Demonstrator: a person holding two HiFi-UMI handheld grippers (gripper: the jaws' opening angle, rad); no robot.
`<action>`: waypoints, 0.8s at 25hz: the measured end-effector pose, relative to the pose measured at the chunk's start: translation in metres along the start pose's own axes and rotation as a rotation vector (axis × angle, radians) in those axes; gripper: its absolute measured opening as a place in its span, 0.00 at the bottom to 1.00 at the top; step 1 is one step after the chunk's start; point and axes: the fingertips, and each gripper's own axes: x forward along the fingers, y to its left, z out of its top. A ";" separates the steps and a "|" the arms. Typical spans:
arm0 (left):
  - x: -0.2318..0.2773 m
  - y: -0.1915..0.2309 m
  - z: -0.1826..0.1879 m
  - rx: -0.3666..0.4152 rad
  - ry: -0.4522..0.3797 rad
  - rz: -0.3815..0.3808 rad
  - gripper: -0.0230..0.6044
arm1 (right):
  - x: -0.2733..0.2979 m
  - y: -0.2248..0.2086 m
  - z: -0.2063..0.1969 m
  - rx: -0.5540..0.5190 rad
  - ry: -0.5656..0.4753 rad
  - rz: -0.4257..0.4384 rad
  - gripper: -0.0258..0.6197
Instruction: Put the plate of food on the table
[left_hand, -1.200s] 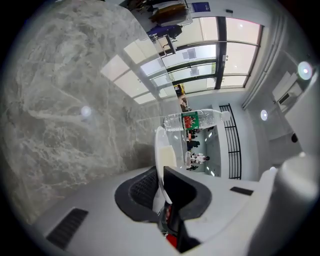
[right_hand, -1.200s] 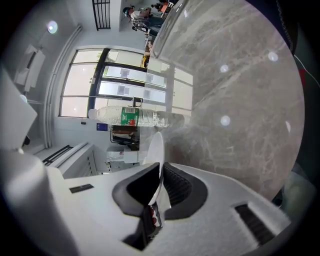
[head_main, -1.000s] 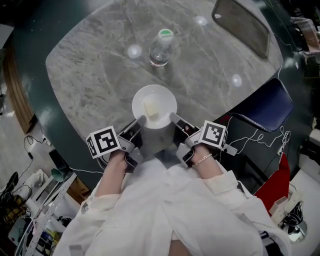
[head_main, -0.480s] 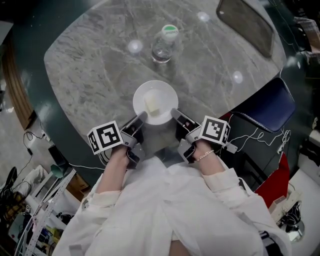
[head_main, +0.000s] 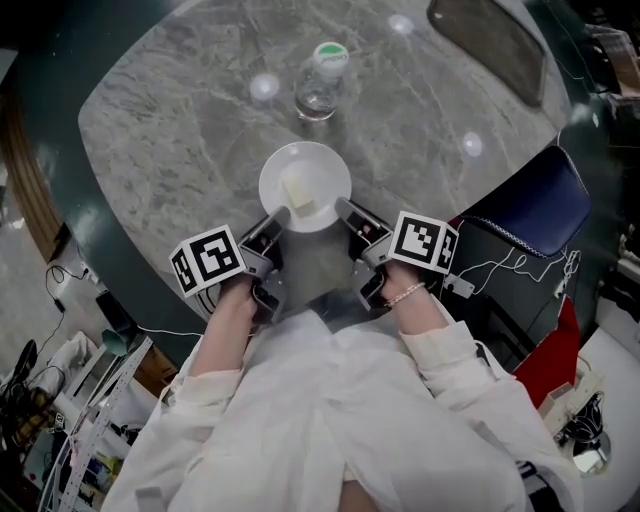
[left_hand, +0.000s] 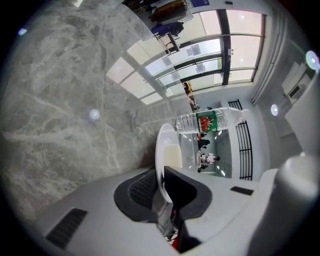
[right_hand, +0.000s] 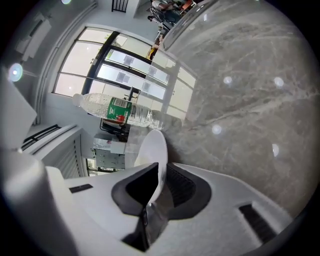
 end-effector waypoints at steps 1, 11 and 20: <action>0.001 0.000 0.001 0.011 0.004 0.004 0.08 | 0.001 0.000 0.002 -0.003 -0.001 -0.003 0.06; 0.007 0.003 0.006 0.097 0.040 0.062 0.13 | 0.014 0.007 0.012 -0.069 0.016 -0.025 0.15; 0.008 0.002 0.008 0.110 0.064 0.085 0.17 | 0.017 0.010 0.010 -0.167 0.060 -0.063 0.19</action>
